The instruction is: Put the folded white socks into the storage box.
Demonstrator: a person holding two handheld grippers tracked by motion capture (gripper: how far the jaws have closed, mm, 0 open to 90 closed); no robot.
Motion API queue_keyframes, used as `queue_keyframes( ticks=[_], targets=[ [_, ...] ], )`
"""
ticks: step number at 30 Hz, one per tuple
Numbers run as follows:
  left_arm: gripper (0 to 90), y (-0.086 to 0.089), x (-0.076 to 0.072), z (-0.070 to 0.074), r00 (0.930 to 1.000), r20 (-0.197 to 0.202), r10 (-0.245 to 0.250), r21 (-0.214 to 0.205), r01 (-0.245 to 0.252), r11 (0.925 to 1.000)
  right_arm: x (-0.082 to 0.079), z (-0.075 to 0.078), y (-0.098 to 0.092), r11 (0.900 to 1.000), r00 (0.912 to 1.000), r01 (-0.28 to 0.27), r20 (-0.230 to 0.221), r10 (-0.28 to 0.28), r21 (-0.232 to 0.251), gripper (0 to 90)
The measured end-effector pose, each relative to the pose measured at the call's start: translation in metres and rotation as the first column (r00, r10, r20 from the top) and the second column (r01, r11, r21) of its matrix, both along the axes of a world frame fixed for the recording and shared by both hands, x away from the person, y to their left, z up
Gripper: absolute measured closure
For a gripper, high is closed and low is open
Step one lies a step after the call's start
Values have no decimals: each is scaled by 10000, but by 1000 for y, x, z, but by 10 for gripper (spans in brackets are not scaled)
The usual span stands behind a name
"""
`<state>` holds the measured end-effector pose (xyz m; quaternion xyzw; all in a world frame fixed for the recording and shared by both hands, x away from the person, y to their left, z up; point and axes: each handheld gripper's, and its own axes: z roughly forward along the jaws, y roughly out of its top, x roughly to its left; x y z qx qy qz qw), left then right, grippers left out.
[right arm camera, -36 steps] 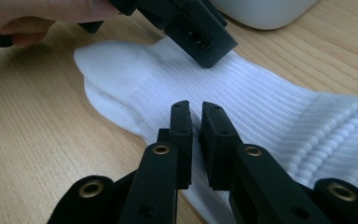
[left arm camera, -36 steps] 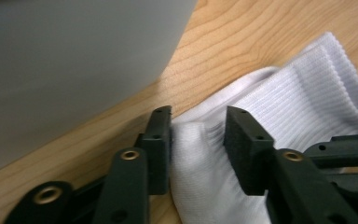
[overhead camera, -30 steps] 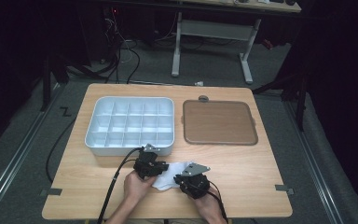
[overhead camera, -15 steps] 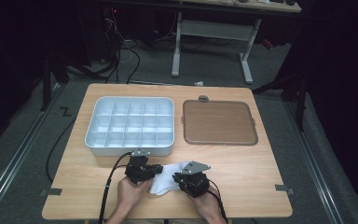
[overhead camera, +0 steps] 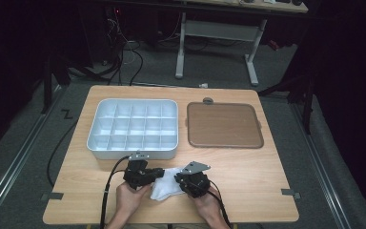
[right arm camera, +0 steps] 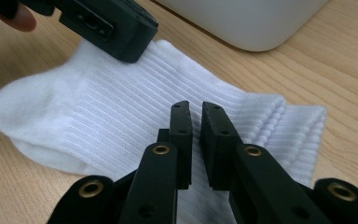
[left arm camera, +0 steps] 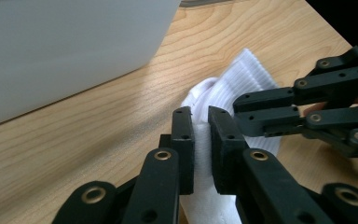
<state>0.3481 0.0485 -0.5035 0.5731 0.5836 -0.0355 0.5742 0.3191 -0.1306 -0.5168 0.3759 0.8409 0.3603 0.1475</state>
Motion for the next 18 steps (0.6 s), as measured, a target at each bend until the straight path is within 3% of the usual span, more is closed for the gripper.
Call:
queue_keyframes(
  ticks=[7,18],
  targets=[
    [824,1,-3,10,9998,-62,-178,-415,176,9990,3,-3,6,9998,9997,-185,-146,184,-60,846],
    [831,2,-4,19,9996,-71,-280,-680,275,9973,5,-4,20,9980,9975,-628,-329,628,12,864]
  ],
)
